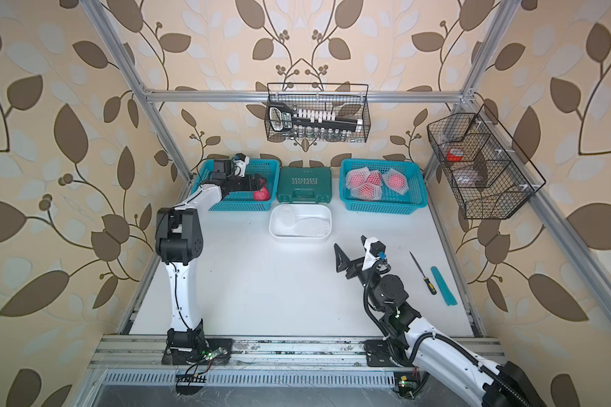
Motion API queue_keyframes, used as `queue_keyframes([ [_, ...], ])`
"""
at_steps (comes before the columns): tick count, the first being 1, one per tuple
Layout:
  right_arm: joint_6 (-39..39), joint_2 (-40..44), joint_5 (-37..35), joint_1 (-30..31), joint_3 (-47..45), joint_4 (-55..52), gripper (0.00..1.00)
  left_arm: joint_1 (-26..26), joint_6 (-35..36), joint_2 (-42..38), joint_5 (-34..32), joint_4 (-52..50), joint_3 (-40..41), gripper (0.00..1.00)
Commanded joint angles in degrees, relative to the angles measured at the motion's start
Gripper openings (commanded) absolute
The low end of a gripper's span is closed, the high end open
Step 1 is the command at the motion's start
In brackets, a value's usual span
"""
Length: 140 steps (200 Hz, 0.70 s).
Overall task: Remove foam nets from apples
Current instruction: Place the apple in the basket, then pick up the apple from the basket.
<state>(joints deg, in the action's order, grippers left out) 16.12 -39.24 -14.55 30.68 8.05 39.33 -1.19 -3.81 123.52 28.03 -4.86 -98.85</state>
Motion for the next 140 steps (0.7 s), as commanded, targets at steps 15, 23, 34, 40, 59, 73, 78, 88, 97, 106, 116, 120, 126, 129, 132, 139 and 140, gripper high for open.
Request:
queue_keyframes([
  [15, 14.47, -3.68, 13.75, -15.81, 9.15, -11.78, 0.98, -0.75, -5.34, -23.30, -2.06, 14.40, 18.48, 0.99],
  [23, 15.61, -6.11, 16.61, -18.46, 12.69, -15.24, 0.98, -1.29, -6.55, -27.56, -2.79, 15.75, 22.84, 0.99],
  [34, 16.58, -10.57, 19.51, -21.42, 20.17, -21.12, 0.98, -3.16, -7.14, -33.40, -5.73, 15.60, 28.75, 0.99],
  [40, 16.62, -13.46, 20.49, -22.34, 23.73, -24.04, 0.99, -4.71, -6.71, -36.44, -7.41, 15.54, 31.79, 0.99],
  [59, 15.37, -22.35, 21.96, -24.19, 33.39, -30.80, 0.99, -12.35, -5.11, -46.87, -17.08, 15.21, 42.39, 0.99],
  [73, 14.54, -28.14, 23.19, -26.20, 40.35, -34.26, 0.99, -17.58, -5.04, -51.01, -21.34, 16.64, 48.16, 0.99],
  [78, 13.97, -30.64, 24.38, -26.97, 42.21, -35.14, 0.99, -19.15, -5.61, -51.96, -22.18, 16.03, 49.27, 0.99],
  [88, 12.16, -35.10, 24.97, -28.18, 47.23, -37.87, 0.99, -22.24, -6.52, -53.49, -22.99, 13.71, 50.22, 0.99],
  [97, 10.59, -38.89, 24.09, -29.09, 51.56, -41.02, 0.98, -25.66, -7.50, -54.44, -24.90, 10.66, 50.46, 0.99],
  [106, 9.19, -42.51, 23.78, -30.07, 55.95, -43.45, 0.98, -29.47, -7.58, -55.19, -26.00, 9.18, 51.09, 0.99],
  [116, 8.54, -46.56, 24.31, -31.29, 60.14, -45.54, 0.97, -33.62, -7.34, -56.03, -27.25, 7.94, 51.91, 0.99],
  [120, 8.80, -48.15, 24.84, -32.21, 61.78, -46.66, 0.95, -35.10, -7.58, -56.35, -27.81, 7.63, 52.38, 0.99],
  [126, 9.29, -50.48, 25.48, -33.10, 64.08, -47.93, 0.94, -36.91, -7.87, -56.67, -27.88, 7.65, 53.14, 0.99],
  [129, 9.44, -51.62, 25.65, -33.41, 65.07, -48.22, 0.94, -37.63, -7.91, -56.72, -27.78, 7.61, 53.44, 0.99],
  [132, 9.43, -52.60, 25.87, -33.69, 65.98, -48.31, 0.94, -38.33, -7.93, -56.74, -27.65, 7.47, 53.71, 0.99],
  [139, 9.01, -55.23, 25.82, -34.04, 68.01, -48.63, 0.94, -39.71, -8.34, -56.68, -27.67, 6.67, 54.14, 0.99],
  [140, 8.92, -55.58, 25.77, -34.07, 68.43, -48.77, 0.94, -39.91, -8.42, -56.66, -27.67, 6.56, 54.21, 0.99],
])
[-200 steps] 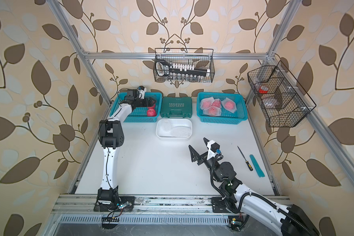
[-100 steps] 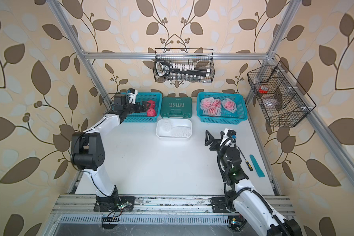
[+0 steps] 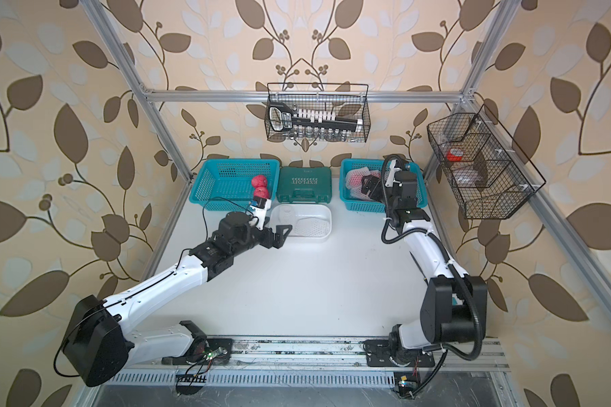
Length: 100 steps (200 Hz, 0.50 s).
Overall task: Remove foam nets from apples
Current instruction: Pick up the apple from the basket.
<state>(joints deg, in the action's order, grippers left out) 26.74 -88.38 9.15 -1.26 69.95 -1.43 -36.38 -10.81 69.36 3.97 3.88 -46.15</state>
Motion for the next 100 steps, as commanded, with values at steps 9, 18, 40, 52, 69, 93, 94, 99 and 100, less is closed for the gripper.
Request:
queue_keyframes([
  [9, -2.54, -9.79, 1.84, -2.33, 10.54, -10.27, 0.94, -6.01, -1.60, -2.10, -3.66, -2.65, 2.08, 0.99],
  [18, -3.83, -13.44, 1.66, -2.57, 14.97, -13.51, 0.94, -6.91, -1.43, -1.57, -3.07, -2.67, 2.59, 0.99],
  [40, -5.53, -20.85, 0.59, -2.94, 21.55, -16.30, 0.96, -7.83, -1.53, -0.83, -3.40, -3.10, 3.49, 0.99],
  [52, -6.64, -24.69, 1.48, -3.01, 25.27, -17.66, 0.97, -7.83, -1.43, -0.59, -3.25, -2.50, 3.92, 0.99],
  [69, -7.63, -30.16, 0.39, -2.96, 31.63, -21.84, 0.98, -7.89, -1.08, 0.22, -2.69, -2.30, 3.81, 0.99],
  [93, -11.81, -35.83, 0.58, -2.96, 37.45, -23.94, 1.00, -7.94, -0.59, 1.65, -1.30, -2.74, 3.26, 0.99],
  [94, -11.93, -36.08, 0.50, -2.96, 37.76, -24.13, 1.00, -7.93, -0.60, 1.70, -1.27, -2.69, 3.26, 0.99],
  [99, -12.84, -37.25, 0.25, -2.98, 39.03, -24.97, 1.00, -7.92, -0.60, 1.93, -1.07, -2.68, 3.33, 0.99],
  [100, -13.02, -37.41, 0.21, -3.02, 39.25, -25.13, 1.00, -7.96, -0.61, 1.97, -1.02, -2.66, 3.29, 0.99],
])
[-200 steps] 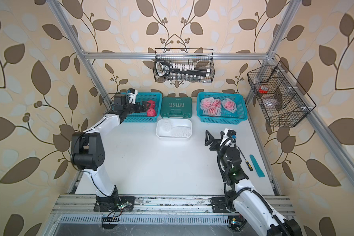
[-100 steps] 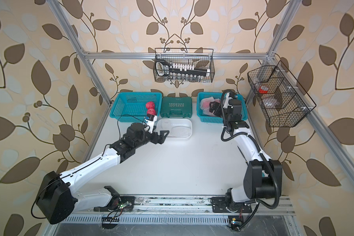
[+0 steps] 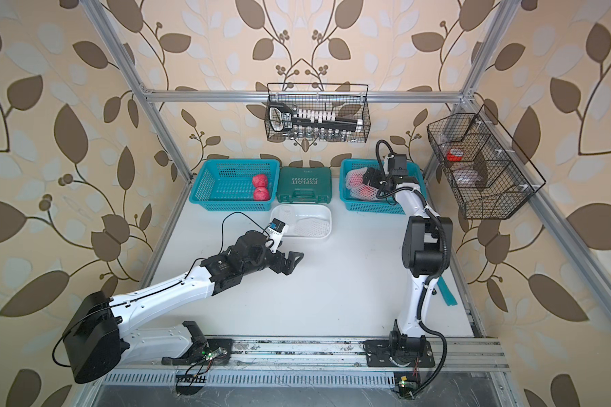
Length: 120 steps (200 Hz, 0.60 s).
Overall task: Remove foam nets from apples
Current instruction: Pick up the apple from the basket.
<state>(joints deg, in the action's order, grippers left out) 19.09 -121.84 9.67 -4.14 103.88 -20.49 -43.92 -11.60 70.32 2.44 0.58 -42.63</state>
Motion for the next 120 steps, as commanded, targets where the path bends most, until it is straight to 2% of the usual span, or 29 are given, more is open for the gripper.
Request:
queue_keyframes([
  [1, -5.60, -4.20, -0.34, -0.10, 5.57, -6.15, 1.00, -0.36, 0.22, 1.02, 0.53, 0.60, -0.20, 0.99],
  [19, -8.99, -7.50, -1.50, -0.17, 8.99, -7.75, 1.00, -0.34, 0.27, 1.56, 0.41, 0.39, 0.15, 0.99],
  [59, -13.73, -14.74, 0.99, -0.67, 16.24, -9.83, 0.99, -0.37, 0.19, 2.48, 0.20, -0.14, 0.27, 0.99],
  [120, -13.25, -18.93, 3.50, -0.66, 19.66, -8.22, 1.00, -0.31, -0.13, 4.36, 1.79, 0.34, -0.26, 0.99],
])
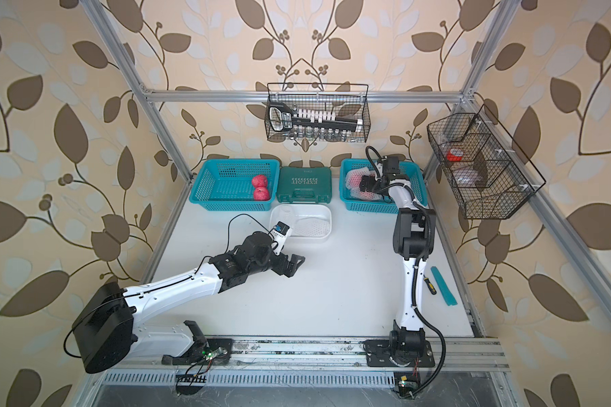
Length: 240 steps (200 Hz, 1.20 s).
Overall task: Remove foam nets from apples
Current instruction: Pick up the apple from the basket.
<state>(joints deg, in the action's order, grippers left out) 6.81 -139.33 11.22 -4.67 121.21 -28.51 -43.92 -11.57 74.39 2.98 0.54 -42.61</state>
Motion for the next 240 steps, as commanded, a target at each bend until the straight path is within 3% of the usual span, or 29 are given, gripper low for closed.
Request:
queue_keyframes([
  [1, -0.99, -1.46, 1.95, -0.11, 2.30, -0.17, 1.00, -0.34, -0.13, 0.30, 1.24, 0.37, -0.28, 0.99],
  [42, -0.21, -3.33, 1.75, -0.09, 3.85, -0.14, 0.98, -0.39, -0.17, 0.21, 1.09, 0.09, -0.37, 0.99],
  [104, -0.72, -3.30, -0.48, -0.11, 3.02, -0.42, 0.86, -0.35, -0.07, 0.23, 0.96, -0.45, -0.82, 0.99],
  [172, -1.80, -3.93, 0.30, -0.13, 2.63, -1.85, 0.87, -0.34, -0.14, 1.02, 1.43, -0.18, -1.25, 0.99],
  [240, -0.59, -2.53, 0.76, -0.08, 0.22, -0.26, 0.70, -0.41, -0.54, 0.97, 1.24, 0.04, -0.94, 0.99],
])
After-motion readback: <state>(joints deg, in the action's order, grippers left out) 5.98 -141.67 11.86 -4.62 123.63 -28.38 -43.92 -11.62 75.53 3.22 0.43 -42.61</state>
